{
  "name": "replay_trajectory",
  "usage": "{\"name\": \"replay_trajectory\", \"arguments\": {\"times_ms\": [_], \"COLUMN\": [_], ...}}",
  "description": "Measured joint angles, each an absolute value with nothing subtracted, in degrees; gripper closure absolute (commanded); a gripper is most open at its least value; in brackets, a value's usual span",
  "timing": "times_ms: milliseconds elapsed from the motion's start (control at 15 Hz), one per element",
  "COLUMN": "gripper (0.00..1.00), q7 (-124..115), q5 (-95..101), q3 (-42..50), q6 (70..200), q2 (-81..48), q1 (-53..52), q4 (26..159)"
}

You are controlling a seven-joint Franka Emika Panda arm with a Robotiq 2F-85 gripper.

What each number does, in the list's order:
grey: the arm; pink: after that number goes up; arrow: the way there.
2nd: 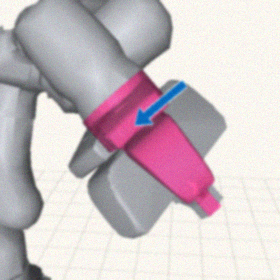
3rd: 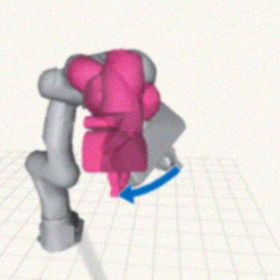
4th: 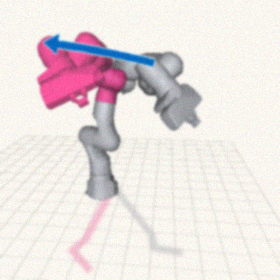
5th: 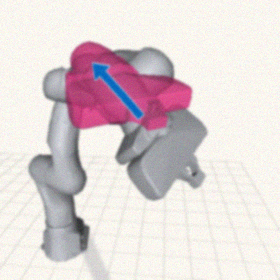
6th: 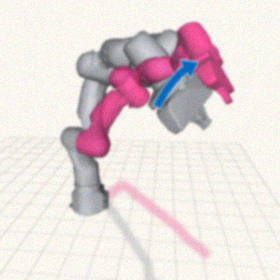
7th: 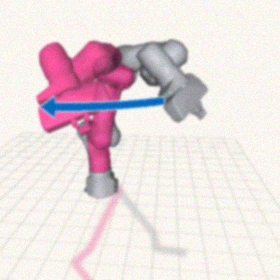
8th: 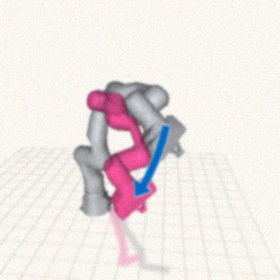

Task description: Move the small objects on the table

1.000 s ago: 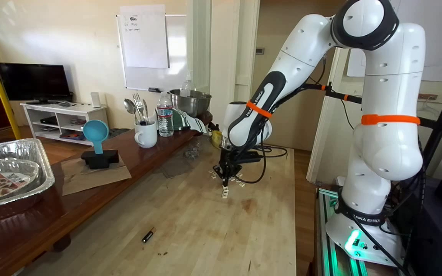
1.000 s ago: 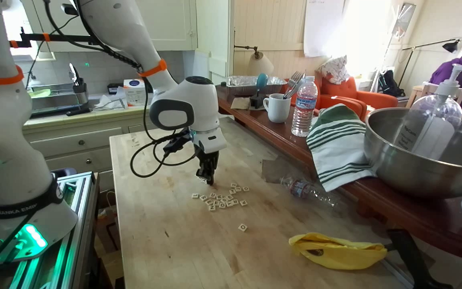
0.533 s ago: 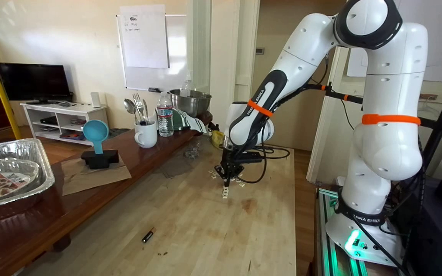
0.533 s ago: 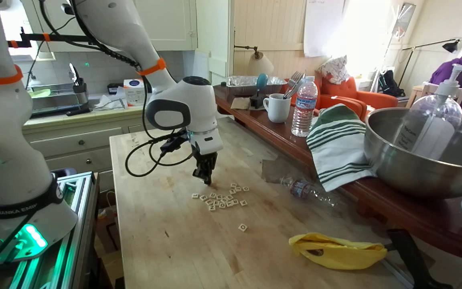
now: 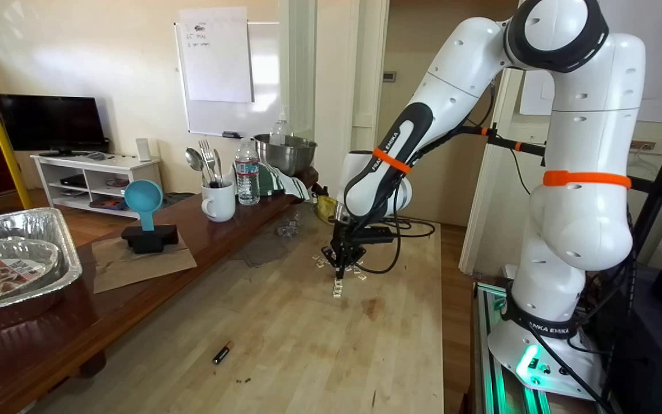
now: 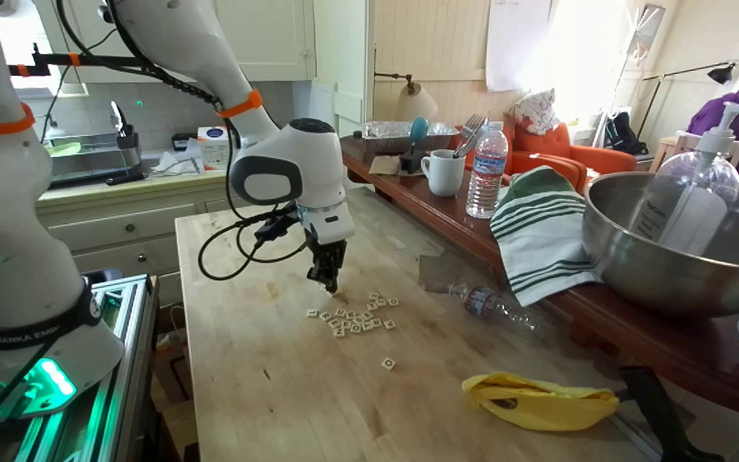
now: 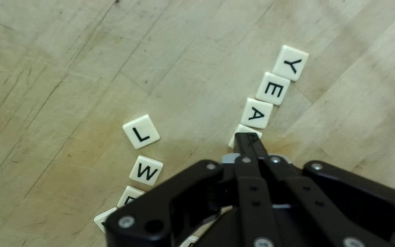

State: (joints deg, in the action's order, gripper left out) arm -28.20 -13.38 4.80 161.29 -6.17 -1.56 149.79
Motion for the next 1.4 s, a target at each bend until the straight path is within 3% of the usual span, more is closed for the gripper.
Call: {"name": "replay_trajectory", "arguments": {"times_ms": [267, 333, 400, 600, 1133, 1400], "gripper": [1.00, 0.95, 0.73, 0.63, 0.03, 0.00], "q7": [-28.20, -28.20, -28.20, -27.25, -25.58, -21.29], "q5": [-13.27, -13.13, -12.92, -10.64, 11.53, 14.47], "q3": [4.47, 4.41, 4.34, 3.99, 3.48, 2.25], "q6": [161.29, 161.29, 161.29, 161.29, 161.29, 161.29], "q2": [-5.13, -4.90, -4.68, -4.00, -1.56, -0.22], "q1": [-1.56, -1.56, -1.56, -1.59, -1.79, -1.79], "q4": [150.38, 150.47, 150.55, 150.82, 151.90, 151.92]}}
